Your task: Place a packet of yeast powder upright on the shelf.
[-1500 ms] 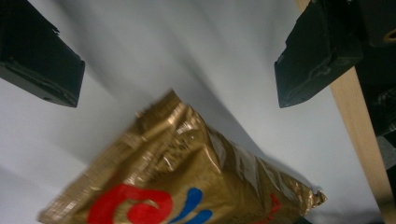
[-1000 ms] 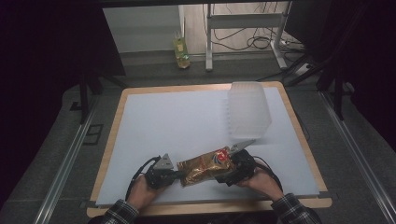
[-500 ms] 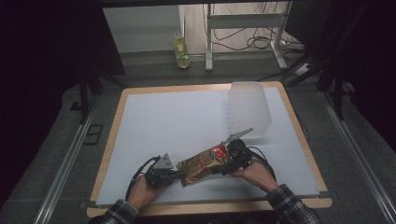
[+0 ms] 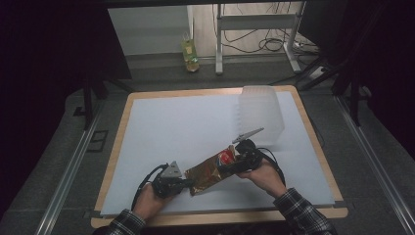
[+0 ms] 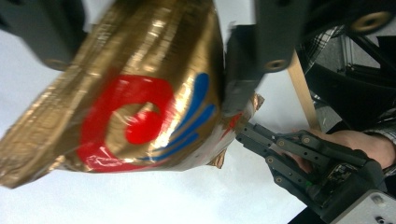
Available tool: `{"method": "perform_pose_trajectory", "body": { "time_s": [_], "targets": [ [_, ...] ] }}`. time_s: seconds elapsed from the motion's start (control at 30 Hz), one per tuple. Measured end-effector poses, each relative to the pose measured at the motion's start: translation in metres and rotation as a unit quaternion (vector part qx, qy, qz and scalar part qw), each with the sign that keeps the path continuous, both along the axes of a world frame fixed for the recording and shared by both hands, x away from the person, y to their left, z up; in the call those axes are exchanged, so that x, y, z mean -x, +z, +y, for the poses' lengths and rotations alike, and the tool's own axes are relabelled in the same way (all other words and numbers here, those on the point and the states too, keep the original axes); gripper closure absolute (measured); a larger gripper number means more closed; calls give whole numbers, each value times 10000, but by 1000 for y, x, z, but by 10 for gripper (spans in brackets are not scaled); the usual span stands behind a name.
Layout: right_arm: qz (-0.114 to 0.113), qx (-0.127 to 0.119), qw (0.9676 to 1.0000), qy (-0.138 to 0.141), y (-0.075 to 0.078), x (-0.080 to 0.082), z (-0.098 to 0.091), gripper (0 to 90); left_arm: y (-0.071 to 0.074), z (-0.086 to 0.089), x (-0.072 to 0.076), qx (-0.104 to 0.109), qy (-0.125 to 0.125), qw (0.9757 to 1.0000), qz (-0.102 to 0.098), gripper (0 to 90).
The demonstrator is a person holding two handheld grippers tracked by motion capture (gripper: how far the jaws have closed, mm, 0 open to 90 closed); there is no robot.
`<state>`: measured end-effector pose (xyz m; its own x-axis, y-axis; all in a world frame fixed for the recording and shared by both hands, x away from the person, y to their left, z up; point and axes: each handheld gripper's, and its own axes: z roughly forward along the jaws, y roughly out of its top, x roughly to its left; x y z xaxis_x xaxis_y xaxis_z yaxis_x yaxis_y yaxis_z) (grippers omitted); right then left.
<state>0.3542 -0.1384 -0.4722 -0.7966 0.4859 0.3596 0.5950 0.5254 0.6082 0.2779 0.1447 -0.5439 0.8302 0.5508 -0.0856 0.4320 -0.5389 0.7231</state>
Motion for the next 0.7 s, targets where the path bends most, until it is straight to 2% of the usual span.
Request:
{"method": "perform_pose_trajectory", "body": {
  "time_s": [0.07, 0.1, 0.13, 0.27, 0.4, 0.6, 0.7],
  "targets": [
    [-69, 72, 9999, 39, 4, 1, 1, 626, 0, -1, 1, -6, 11, 10000, -21, 879],
    [-69, 72, 9999, 39, 4, 1, 1, 626, 1, 0, 1, -22, 10, 10000, -45, 879],
    [-85, 38, 9999, 76, 7, 2, 2, 671, 1, 1, 1, -46, -11, 10000, -74, 838],
    [-165, 3, 9997, 172, 14, 3, 4, 727, 3, 3, 3, 13, -36, 10000, -86, 780],
    [-294, -47, 9992, 261, 22, 3, 3, 752, 5, 4, 6, 47, -24, 9999, -142, 738],
    [-555, 29, 9976, 408, 36, 3, 2, 761, 6, 5, 5, 133, 69, 9997, -197, 581],
    [-737, 79, 9962, 462, 41, 4, 2, 762, 7, 6, 4, 225, 137, 9994, -212, 548]
  ]
}}
